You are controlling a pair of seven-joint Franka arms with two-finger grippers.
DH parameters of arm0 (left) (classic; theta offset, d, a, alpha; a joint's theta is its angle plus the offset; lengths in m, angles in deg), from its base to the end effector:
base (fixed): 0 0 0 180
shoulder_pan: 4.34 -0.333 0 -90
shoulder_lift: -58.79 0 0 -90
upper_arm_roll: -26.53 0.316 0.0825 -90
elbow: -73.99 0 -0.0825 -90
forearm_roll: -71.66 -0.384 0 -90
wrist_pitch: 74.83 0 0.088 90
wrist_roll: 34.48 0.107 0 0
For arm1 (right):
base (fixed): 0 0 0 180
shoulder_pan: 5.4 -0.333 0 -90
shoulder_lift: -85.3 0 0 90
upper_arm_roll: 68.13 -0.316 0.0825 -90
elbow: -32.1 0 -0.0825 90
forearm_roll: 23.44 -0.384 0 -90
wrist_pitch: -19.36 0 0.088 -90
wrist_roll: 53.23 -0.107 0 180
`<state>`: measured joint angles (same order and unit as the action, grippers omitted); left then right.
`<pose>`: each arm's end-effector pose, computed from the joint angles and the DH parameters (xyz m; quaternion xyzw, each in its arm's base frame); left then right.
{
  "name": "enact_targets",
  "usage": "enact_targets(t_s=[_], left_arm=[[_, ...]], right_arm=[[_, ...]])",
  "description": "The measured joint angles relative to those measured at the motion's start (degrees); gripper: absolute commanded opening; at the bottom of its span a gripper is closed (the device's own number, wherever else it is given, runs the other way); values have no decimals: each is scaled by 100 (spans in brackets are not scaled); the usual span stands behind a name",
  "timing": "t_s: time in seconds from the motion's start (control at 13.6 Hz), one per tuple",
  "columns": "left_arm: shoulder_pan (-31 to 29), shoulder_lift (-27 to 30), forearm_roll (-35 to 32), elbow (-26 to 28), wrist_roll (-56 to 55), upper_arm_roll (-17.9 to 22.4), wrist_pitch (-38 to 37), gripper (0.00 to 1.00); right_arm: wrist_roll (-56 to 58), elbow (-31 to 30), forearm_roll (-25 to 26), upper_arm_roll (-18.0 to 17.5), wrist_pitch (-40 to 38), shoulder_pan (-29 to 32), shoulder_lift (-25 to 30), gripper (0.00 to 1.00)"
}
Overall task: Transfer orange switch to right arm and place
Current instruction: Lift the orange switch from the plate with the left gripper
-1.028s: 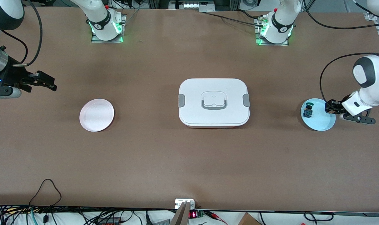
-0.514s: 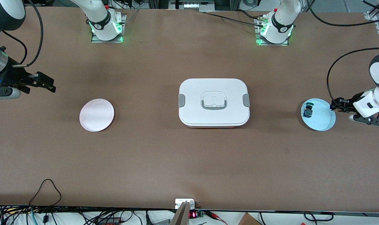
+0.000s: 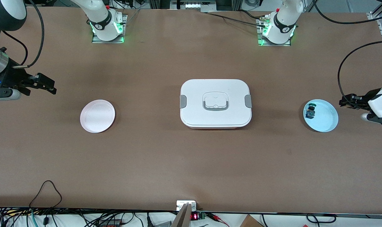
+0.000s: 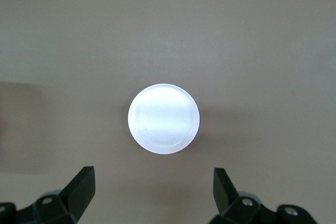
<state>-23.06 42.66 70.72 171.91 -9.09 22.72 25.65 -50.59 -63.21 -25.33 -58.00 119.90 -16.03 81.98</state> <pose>0.5900 0.1617 0.4082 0.9887 -0.0929 -0.1101 0.0420 0.5839 0.0106 0.5642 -0.9995 -0.0249 -0.0173 0.0109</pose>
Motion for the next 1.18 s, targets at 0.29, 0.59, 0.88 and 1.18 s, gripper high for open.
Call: enact_targets(t_s=[0.29,0.59,0.88,1.18], left_arm=[[-1,5,448,-68,644,-16,-209,0],[-2,79,1010,-87,1208,-65,-481,0],[-1,158,1893,-88,2038,-99,-770,0],[1,159,2825,-88,2619,-192,-1084,0]], right_arm=[[0,0,1,1,1,3,0,100],[0,0,3,4,1,6,0,100],[0,0,4,9,2,7,0,100],[0,0,8,9,2,8,0,100]])
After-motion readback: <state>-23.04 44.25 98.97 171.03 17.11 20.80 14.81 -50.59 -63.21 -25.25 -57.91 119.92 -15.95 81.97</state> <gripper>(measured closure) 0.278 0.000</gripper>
